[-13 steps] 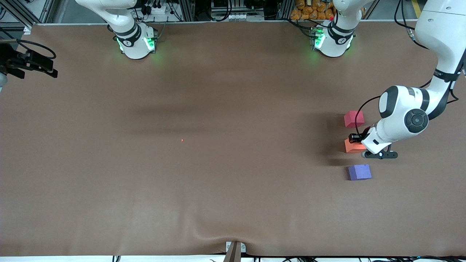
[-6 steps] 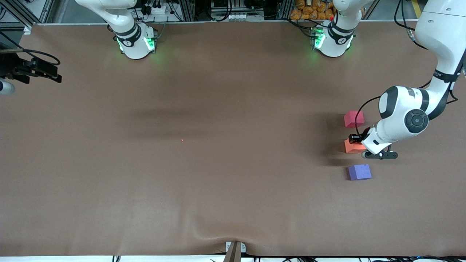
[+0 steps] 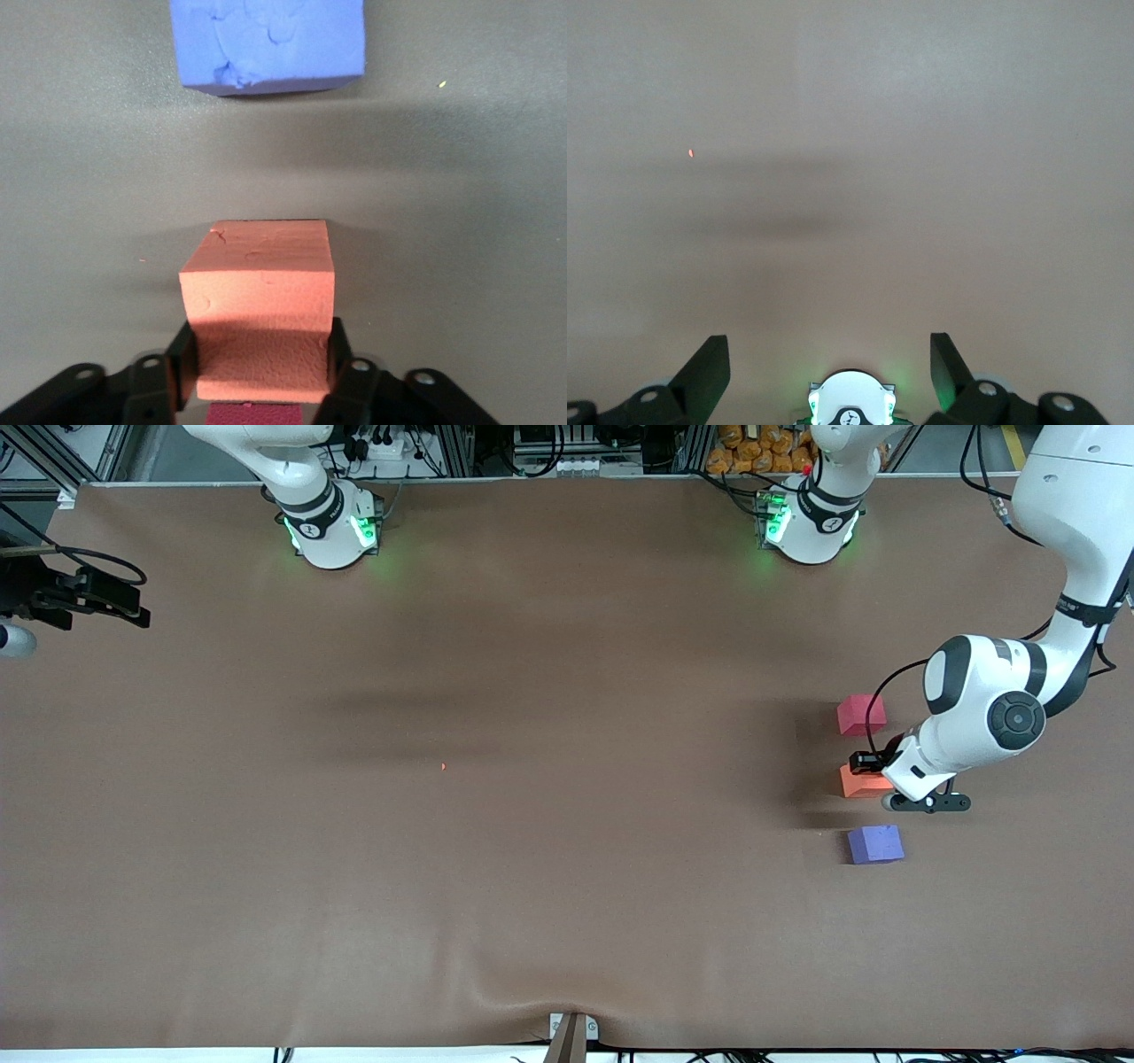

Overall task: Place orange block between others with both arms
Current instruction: 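Open the left gripper and lift it away from the cubes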

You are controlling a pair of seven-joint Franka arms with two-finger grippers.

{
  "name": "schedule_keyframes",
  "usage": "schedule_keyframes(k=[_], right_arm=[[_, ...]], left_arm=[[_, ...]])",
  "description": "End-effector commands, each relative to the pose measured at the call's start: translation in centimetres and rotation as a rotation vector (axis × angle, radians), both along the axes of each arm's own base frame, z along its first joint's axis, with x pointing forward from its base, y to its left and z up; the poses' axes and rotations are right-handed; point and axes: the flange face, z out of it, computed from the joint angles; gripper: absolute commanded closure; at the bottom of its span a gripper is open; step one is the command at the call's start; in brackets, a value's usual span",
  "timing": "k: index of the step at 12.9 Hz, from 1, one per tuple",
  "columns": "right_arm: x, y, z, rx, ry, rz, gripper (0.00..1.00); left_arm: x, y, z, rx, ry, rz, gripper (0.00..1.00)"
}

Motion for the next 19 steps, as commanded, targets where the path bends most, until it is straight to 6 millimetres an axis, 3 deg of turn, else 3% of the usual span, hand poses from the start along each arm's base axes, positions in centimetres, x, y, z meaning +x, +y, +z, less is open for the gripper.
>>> schedule_keyframes(k=[1, 3, 5, 7, 9, 13, 14, 18, 19], right_arm=[[-0.3, 0.0, 0.8, -0.017, -0.012, 0.003, 0.0], [-0.3, 0.2, 0.9, -0.011, -0.012, 0.005, 0.0], [-0.3, 0.4, 0.8, -0.005, -0.009, 0.02, 0.0], [-0.3, 0.3, 1.2, -0.009, -0.018, 0.02, 0.0], [-0.3, 0.4, 1.5, -0.009, -0.025, 0.021, 0.0], [-0.3, 0.3, 1.6, -0.009, -0.026, 0.021, 0.0], [-0.4, 0.1, 1.6, -0.009, -0.028, 0.017, 0.0], [-0.3, 0.2, 2.1, -0.008, -0.038, 0.017, 0.0], [-0.3, 0.2, 2.1, -0.005, -0.038, 0.017, 0.0]], left_arm=[[0.5, 0.3, 0.0, 0.002, -0.017, -0.008, 0.0], [1.5, 0.3, 1.4, 0.01, -0.043, -0.005, 0.0], [3.2, 0.4, 5.8, 0.036, -0.093, -0.005, 0.0], [4.5, -1.3, 11.7, 0.051, -0.164, -0.023, 0.0], [4.7, -4.1, 19.0, 0.09, -0.228, -0.059, 0.0], [2.7, -9.5, 30.6, 0.153, -0.26, -0.06, 0.0], [2.4, -10.0, 32.9, 0.149, -0.24, -0.044, 0.0], [0.8, -8.1, 41.3, 0.108, -0.198, 0.041, 0.0], [0.2, -7.5, 42.4, 0.111, -0.21, 0.056, 0.0]])
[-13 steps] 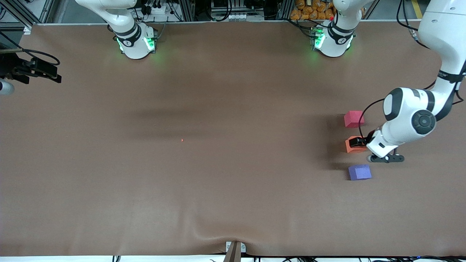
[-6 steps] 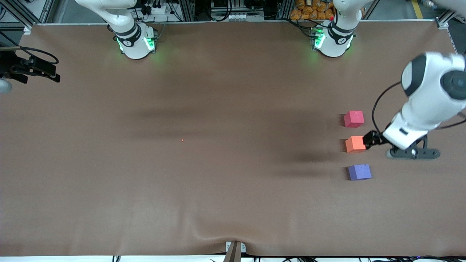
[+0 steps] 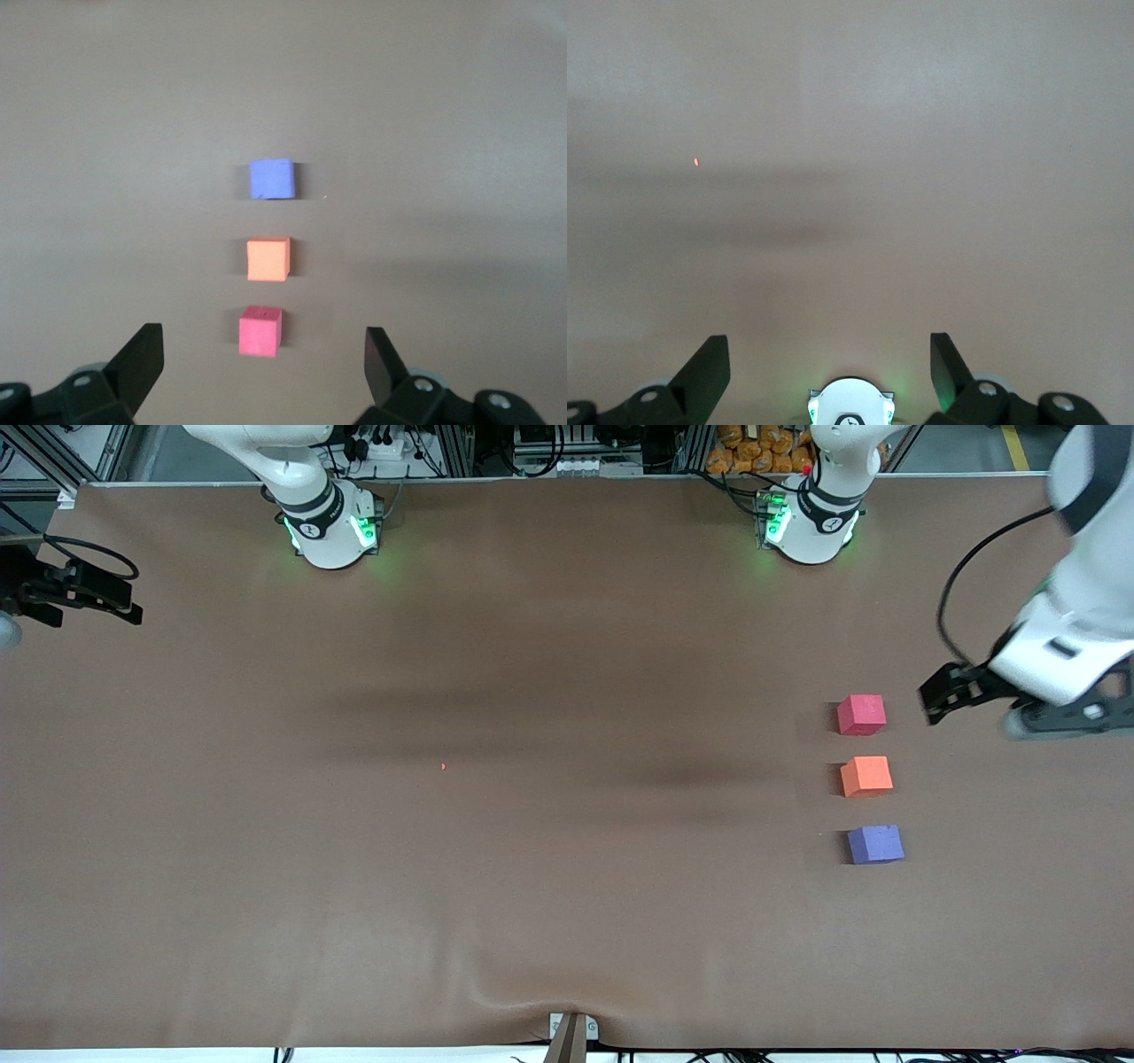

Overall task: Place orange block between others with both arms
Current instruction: 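Open the left gripper and lift it away from the cubes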

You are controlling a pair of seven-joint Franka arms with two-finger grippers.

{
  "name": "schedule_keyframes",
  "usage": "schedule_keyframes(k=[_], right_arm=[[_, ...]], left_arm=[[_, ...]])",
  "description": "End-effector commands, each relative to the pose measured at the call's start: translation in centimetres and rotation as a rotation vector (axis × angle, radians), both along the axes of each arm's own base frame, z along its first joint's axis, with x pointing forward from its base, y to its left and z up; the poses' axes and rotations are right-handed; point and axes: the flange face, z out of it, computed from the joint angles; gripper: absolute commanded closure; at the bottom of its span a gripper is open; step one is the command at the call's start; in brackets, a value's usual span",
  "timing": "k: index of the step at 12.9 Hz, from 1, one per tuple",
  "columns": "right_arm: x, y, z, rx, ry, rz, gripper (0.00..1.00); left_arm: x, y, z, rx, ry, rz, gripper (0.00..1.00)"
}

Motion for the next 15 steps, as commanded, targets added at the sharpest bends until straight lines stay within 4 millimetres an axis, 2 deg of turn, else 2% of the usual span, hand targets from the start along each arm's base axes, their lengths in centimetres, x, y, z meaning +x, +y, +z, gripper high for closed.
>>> schedule_keyframes(k=[1, 4, 6, 7, 9, 10, 14, 15], right_arm=[[-0.2, 0.1, 0.7, -0.003, -0.008, 0.012, 0.0], [-0.2, 0.2, 0.7, -0.001, -0.008, 0.014, 0.0], [-0.2, 0.1, 0.7, -0.001, -0.008, 0.012, 0.0], [-0.2, 0.0, 0.7, -0.003, -0.008, 0.011, 0.0], [-0.2, -0.1, 0.8, -0.002, -0.01, 0.008, 0.0], [-0.2, 0.0, 0.8, -0.002, -0.01, 0.009, 0.0], [-0.2, -0.1, 0.8, -0.003, -0.011, 0.009, 0.0], [-0.2, -0.1, 0.8, -0.008, -0.01, 0.008, 0.0]], left_arm=[[-1.3, 0.5, 3.2, -0.044, -0.005, 0.028, 0.0], [-1.9, 1.8, 3.5, -0.138, 0.03, 0.04, 0.0], [-2.5, 1.6, 3.2, -0.131, 0.072, 0.034, 0.0], [-3.3, 1.8, 3.9, -0.13, 0.077, 0.041, 0.0], [-3.8, 2.3, 4.1, -0.161, 0.1, 0.057, 0.0], [-4.0, 3.1, 4.5, -0.176, 0.093, 0.074, 0.0], [-6.8, 1.1, 4.6, -0.17, 0.107, 0.082, 0.0], [-7.7, 1.3, 4.6, -0.17, 0.108, 0.082, 0.0]])
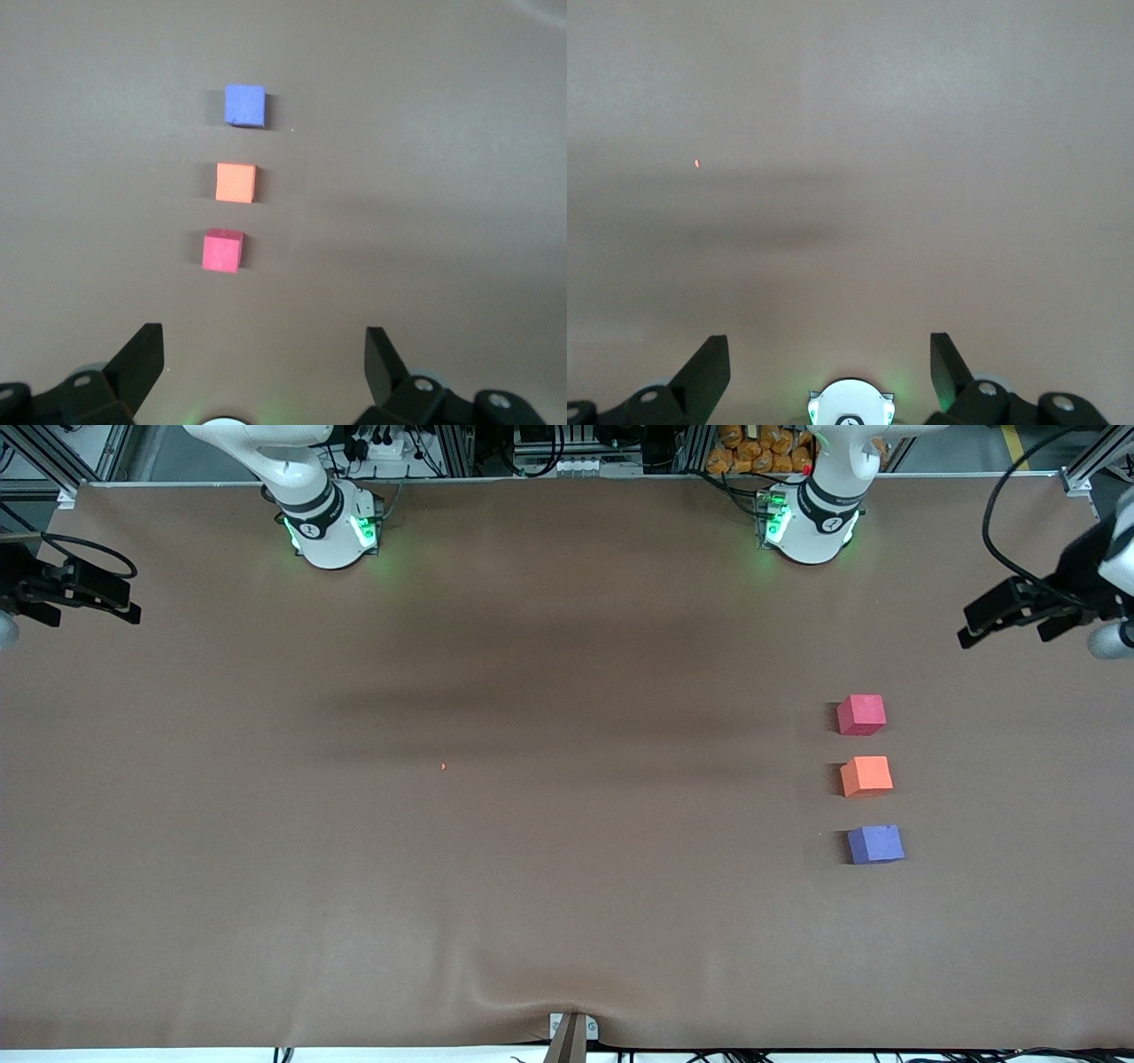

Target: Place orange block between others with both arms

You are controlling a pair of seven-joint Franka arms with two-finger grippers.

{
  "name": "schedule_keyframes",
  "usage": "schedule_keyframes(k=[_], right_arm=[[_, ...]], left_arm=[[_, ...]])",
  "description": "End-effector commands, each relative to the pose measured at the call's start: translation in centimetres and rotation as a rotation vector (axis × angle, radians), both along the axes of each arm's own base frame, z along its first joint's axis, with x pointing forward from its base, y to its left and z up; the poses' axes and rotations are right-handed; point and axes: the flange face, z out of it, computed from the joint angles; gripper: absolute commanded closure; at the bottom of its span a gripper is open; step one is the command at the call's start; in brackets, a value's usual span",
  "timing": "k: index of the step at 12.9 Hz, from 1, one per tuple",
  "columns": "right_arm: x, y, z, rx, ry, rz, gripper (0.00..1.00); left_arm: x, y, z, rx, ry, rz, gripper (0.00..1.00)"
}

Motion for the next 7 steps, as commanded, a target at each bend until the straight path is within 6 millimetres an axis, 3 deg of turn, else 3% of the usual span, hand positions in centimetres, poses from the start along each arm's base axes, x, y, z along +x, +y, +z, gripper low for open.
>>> schedule_keyframes(k=[1, 7], right_arm=[[-0.2, -0.2, 0.6, -0.011, -0.006, 0.008, 0.0], [-0.2, -0.1, 0.7, -0.009, -0.009, 0.008, 0.0]], left_arm=[[-2.7, -0.1, 0.1, -0.015, 0.011, 0.01, 0.0], [-3.1, -1.0, 1.3, 0.065, 0.011, -0.035, 0.0]])
